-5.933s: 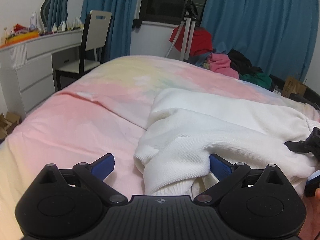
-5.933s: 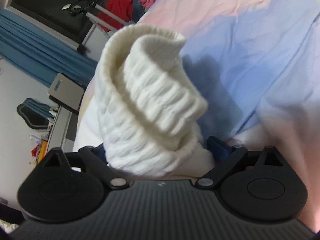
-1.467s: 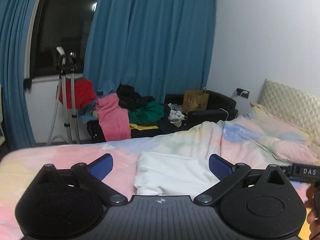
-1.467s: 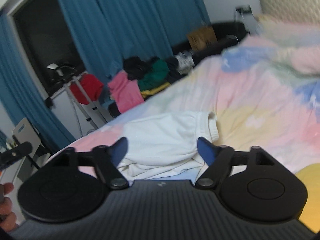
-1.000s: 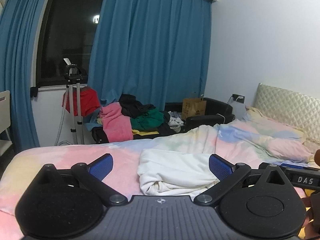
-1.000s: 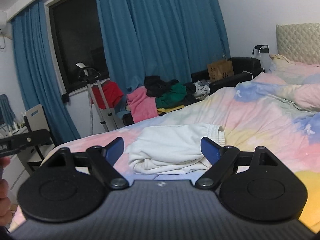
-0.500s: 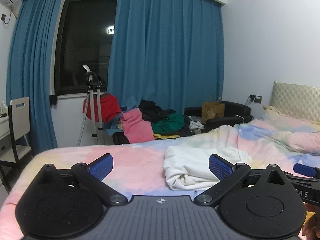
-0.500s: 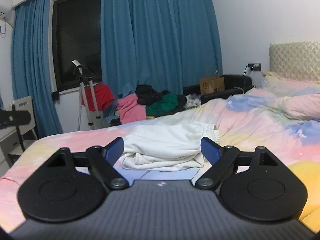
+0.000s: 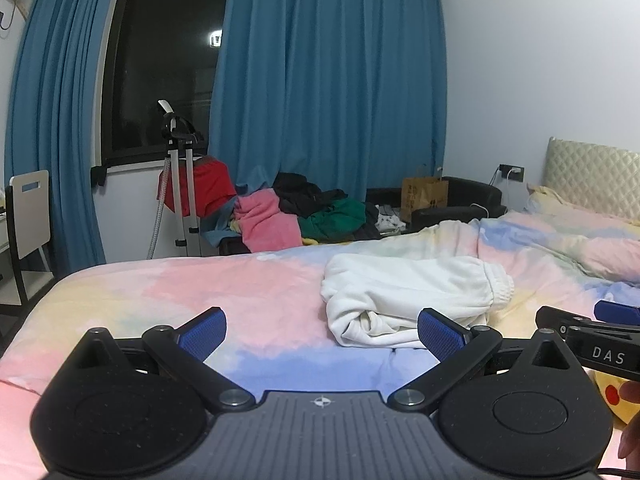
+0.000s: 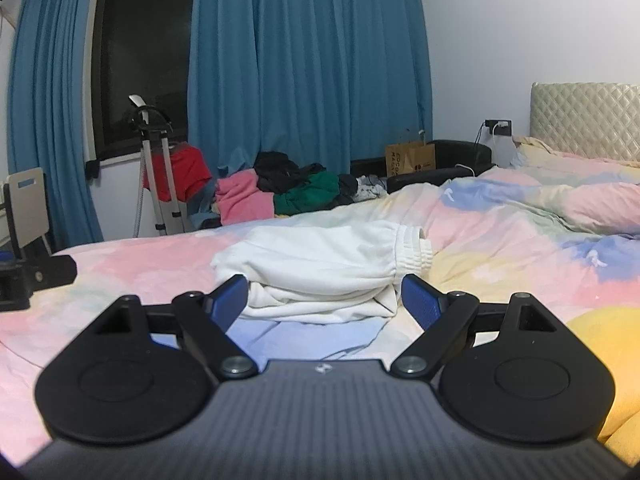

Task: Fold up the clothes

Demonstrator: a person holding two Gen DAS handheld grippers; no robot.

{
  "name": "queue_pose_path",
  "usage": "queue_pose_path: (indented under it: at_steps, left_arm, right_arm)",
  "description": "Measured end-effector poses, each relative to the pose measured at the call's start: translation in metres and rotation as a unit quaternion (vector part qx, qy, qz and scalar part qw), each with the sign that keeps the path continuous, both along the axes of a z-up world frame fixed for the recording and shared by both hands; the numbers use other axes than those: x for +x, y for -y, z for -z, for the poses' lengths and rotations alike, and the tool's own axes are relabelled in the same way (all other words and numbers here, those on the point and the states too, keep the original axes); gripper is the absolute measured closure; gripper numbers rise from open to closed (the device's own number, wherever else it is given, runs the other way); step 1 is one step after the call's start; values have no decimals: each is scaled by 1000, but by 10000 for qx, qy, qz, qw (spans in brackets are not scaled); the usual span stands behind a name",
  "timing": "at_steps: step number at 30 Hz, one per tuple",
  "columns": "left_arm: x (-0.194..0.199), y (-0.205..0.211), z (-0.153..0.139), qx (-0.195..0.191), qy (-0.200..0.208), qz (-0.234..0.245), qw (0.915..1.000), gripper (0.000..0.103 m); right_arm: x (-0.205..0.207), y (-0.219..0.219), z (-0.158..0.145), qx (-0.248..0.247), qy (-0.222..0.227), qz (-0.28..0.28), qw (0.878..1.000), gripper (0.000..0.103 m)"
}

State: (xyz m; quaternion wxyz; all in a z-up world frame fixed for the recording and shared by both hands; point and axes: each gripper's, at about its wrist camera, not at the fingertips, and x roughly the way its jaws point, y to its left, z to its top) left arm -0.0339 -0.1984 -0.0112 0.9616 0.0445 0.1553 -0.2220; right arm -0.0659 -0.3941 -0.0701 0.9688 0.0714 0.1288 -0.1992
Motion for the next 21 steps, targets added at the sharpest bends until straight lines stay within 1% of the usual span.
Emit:
queue_pose_path:
  at_steps: [8,21]
  left_arm:
    - [-2,1,3,33,-2,52,10000,1]
    - [-3,-3,2,-16,-3,61,10000,1]
  right_arm:
    - [2,-3,1,-86,-86,46,9999,18]
    - [3,0,1,-41,-149,56,9999,18]
